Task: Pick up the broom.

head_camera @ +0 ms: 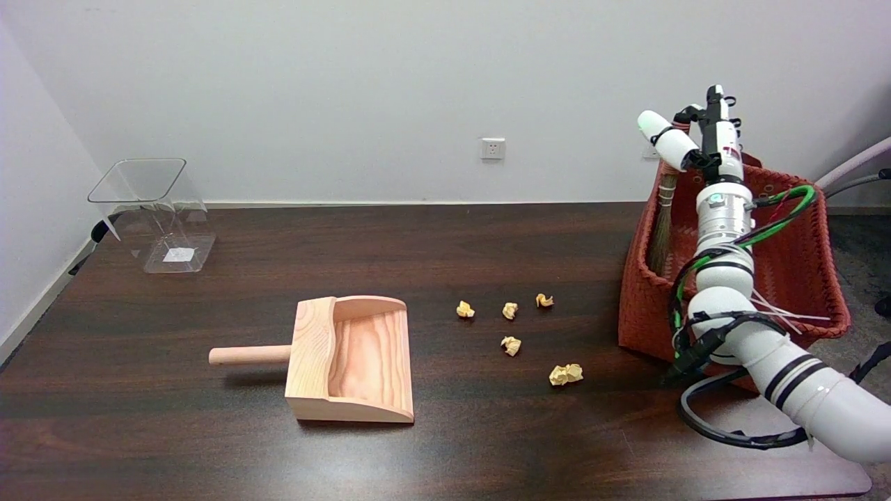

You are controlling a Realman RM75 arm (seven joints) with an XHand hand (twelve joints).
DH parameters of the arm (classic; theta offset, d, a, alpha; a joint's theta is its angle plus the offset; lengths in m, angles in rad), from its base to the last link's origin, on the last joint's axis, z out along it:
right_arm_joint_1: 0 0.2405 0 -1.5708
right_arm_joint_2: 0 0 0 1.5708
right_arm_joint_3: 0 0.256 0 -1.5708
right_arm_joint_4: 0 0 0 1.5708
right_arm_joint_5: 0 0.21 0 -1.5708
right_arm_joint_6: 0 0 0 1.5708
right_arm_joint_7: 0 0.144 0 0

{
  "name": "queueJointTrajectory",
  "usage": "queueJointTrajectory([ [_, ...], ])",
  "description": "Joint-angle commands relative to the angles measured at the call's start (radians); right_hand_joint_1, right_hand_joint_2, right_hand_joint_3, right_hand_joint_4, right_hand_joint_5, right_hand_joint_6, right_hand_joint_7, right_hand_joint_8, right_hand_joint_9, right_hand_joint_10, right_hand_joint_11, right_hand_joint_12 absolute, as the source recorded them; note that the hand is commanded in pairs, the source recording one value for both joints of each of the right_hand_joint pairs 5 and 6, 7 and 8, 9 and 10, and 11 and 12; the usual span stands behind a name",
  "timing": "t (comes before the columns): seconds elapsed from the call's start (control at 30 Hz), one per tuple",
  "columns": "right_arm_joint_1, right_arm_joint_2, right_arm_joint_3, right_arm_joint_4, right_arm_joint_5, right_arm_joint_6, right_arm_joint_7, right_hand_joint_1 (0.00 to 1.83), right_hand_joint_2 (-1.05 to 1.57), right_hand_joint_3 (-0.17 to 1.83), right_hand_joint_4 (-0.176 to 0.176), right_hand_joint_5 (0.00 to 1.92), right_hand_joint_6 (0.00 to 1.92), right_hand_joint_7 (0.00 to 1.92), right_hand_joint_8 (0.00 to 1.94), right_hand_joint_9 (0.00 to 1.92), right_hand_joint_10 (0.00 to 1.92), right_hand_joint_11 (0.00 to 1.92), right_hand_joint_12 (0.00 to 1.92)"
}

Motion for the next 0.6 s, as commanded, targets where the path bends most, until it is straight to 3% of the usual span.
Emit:
queueJointTrajectory([
  [0.03,0.071,-0.001,-0.038,-0.081,0.038,-0.075,0.021,0.67,1.03,-0.17,0.0,0.0,0.0,0.28,0.28,0.0,0.0,0.0,0.0],
  [0.17,0.061,-0.001,-0.036,-0.069,0.049,-0.067,0.018,0.66,1.04,-0.17,0.0,0.0,0.0,0.42,0.42,0.0,0.0,0.0,0.0],
  [0.37,0.033,-0.003,-0.022,-0.033,0.087,-0.04,-0.051,0.67,1.06,-0.17,0.0,0.18,0.18,0.96,0.96,0.18,0.18,0.18,0.18],
  [0.47,0.014,-0.003,-0.022,0.002,0.095,0.013,-0.08,0.68,1.06,-0.17,0.0,0.36,0.36,1.31,1.31,0.36,0.36,0.36,0.36],
  [0.53,0.002,-0.003,-0.021,0.025,0.09,0.044,-0.098,0.68,1.06,-0.17,0.0,0.49,0.49,1.43,1.43,0.49,0.49,0.49,0.49],
  [0.6,-0.012,-0.003,-0.017,0.047,0.086,0.071,-0.122,0.69,1.06,-0.17,0.0,0.77,0.77,1.61,1.61,0.77,0.77,0.77,0.77],
])
